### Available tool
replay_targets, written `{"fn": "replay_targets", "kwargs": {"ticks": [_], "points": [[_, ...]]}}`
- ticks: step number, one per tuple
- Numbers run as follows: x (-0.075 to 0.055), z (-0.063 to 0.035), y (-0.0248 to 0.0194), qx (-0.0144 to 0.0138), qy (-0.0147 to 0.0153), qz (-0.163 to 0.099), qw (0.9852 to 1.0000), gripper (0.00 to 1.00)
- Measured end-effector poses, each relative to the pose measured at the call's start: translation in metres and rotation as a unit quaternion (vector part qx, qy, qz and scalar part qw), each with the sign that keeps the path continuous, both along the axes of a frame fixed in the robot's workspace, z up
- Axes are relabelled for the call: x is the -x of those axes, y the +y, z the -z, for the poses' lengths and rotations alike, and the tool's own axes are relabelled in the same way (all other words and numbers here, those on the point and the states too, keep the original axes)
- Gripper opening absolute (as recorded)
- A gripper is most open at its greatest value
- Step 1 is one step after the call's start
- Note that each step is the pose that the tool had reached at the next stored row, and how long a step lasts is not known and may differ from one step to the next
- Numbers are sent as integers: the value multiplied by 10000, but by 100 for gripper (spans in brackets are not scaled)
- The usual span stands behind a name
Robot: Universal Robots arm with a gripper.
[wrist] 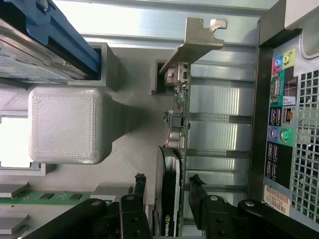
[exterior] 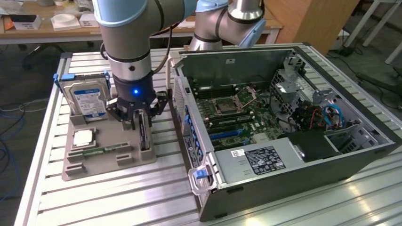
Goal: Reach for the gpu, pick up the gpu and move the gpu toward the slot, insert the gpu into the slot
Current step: 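Pick up the gpu and move the gpu toward the slot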
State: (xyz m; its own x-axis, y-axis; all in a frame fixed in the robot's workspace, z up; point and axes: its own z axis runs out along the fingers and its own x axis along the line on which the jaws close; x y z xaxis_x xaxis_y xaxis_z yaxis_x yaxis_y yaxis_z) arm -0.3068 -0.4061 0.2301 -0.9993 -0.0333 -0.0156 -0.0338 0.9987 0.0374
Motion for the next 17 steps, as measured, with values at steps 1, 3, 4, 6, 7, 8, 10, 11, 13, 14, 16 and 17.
{"fn": "replay_targets", "kwargs": {"ticks": [1,3,4,6,7,8,10,11,13,14,16,17], "points": [[0,0,0,0,0,0,10000,47],[0,0,0,0,0,-1,10000,47],[0,1,0,0,0,0,10000,47],[0,1,0,0,0,1,10000,47],[0,1,0,0,0,4,10000,47],[0,1,0,0,0,9,10000,47],[-2,2,2,-1,-1,31,10000,47],[-2,2,3,-1,-1,38,10000,47],[-1,-1,4,1,0,42,10000,47],[-1,-2,5,1,0,43,10000,47],[-1,-9,5,1,0,43,10000,47],[0,-15,5,2,1,43,10000,47]]}}
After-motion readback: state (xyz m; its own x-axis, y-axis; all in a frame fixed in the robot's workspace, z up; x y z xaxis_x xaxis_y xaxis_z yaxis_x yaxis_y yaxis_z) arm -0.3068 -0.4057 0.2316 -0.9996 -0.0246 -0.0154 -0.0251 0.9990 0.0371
